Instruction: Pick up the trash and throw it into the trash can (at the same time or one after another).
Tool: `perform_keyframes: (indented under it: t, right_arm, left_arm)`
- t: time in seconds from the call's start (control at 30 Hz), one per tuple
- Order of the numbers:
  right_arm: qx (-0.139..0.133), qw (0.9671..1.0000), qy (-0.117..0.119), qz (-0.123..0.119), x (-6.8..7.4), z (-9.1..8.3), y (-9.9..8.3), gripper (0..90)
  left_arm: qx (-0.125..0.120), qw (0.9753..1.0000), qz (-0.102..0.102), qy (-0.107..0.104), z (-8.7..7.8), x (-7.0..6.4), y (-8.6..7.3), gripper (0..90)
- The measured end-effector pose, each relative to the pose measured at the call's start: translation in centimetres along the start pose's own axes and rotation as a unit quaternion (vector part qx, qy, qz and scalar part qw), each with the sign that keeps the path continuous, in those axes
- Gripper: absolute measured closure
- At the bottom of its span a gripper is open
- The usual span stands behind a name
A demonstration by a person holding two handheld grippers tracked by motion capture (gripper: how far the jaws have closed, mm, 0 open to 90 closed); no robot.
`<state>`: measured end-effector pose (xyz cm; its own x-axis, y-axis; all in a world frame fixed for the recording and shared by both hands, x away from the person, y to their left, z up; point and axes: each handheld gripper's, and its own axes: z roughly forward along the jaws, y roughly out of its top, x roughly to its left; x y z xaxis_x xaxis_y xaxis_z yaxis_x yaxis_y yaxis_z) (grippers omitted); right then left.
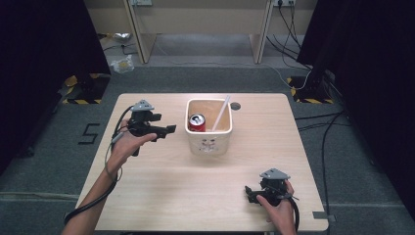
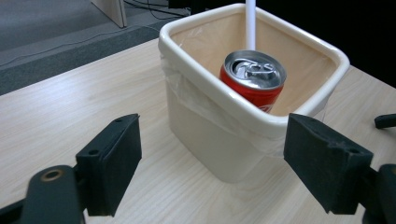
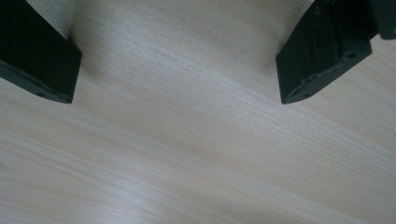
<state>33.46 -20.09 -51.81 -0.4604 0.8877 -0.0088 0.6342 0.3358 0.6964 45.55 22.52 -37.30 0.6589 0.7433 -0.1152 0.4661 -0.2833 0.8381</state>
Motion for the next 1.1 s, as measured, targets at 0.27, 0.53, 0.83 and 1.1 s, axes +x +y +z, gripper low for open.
perform_keyframes:
  t: [0.27,0.53,0.83,1.1]
  right_arm:
    - [0.0,1.0,-0.001,-0.001,0.0,0.0,0.0,0.2]
    - [0.001,1.0,0.0,0.0,0.0,0.0,0.0,0.2]
    - [0.001,1.0,0.0,-0.001,0.0,0.0,0.0,0.2]
    - [0.0,1.0,0.0,0.0,0.0,0.0,0.0,0.2]
  left_arm:
    - [0.0,1.0,0.005,0.008,-0.1,-0.1,-1.2,17.2]
    - [-0.01,1.0,0.0,0.0,0.0,-0.3,-2.2,16.9]
    - [-0.007,1.0,0.007,-0.001,0.5,-0.9,-3.8,17.0]
    - [-0.009,0.9999,0.01,-0.006,0.7,-1.4,-5.0,17.6]
